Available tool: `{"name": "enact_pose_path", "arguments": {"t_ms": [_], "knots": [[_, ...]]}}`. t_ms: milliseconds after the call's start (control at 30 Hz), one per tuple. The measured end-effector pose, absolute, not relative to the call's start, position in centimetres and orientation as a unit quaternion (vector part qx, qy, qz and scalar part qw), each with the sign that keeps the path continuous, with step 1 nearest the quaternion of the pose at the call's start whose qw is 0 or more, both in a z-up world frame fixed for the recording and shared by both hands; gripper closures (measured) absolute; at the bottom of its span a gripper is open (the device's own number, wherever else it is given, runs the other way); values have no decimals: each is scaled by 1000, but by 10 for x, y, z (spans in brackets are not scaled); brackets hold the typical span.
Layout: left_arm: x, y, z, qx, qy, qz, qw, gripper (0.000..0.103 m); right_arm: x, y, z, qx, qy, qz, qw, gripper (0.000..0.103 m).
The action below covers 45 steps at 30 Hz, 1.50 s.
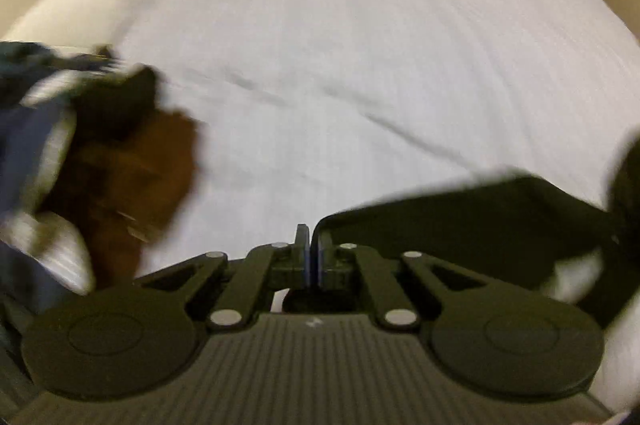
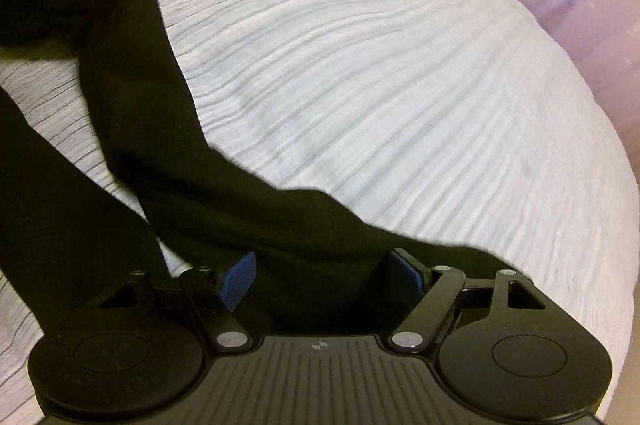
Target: Fold clothes
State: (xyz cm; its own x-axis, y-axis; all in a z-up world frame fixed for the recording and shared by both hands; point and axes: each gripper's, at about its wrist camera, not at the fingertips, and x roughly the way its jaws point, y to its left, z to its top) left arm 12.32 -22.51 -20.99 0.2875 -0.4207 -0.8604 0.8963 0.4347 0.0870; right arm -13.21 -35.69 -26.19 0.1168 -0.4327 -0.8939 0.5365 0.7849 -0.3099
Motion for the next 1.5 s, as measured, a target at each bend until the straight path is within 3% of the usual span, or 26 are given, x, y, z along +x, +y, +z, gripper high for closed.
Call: {"name": "enact_pose_path", "arguments": {"t_ms": [67, 133, 200, 400, 667, 867, 1033, 1167, 1300, 1500], "knots": [[151, -233, -210, 294, 405, -410, 763, 88, -123, -370, -263, 37, 576, -322, 750, 27], [162, -242, -215, 318, 386, -387, 775, 85, -115, -388, -261, 40, 560, -340, 754, 27], [159, -250, -223, 354, 355, -378, 779, 64, -113, -409, -253, 68, 530, -374, 758, 27], [87, -269, -260, 402, 314, -480, 714, 42, -131, -432, -222, 170, 459, -447, 749, 27], [-114, -297, -311, 422, 238, -716, 502, 38, -248, -328, -217, 266, 479, -534, 644, 27], [-234, -266, -321, 461, 139, -783, 393, 31, -344, -236, -229, 358, 472, -587, 552, 27], [-254, -260, -347, 509, 124, -757, 391, 31, -398, -199, -263, 455, 399, -589, 536, 27], [-268, -256, -368, 546, 112, -733, 390, 34, -417, -212, -279, 457, 341, -580, 582, 27], [-268, -267, -374, 562, 144, -707, 404, 66, -439, -247, -285, 444, 285, -572, 628, 27], [-270, -274, -361, 575, 161, -695, 400, 93, -465, -297, -297, 469, 221, -543, 661, 28]]}}
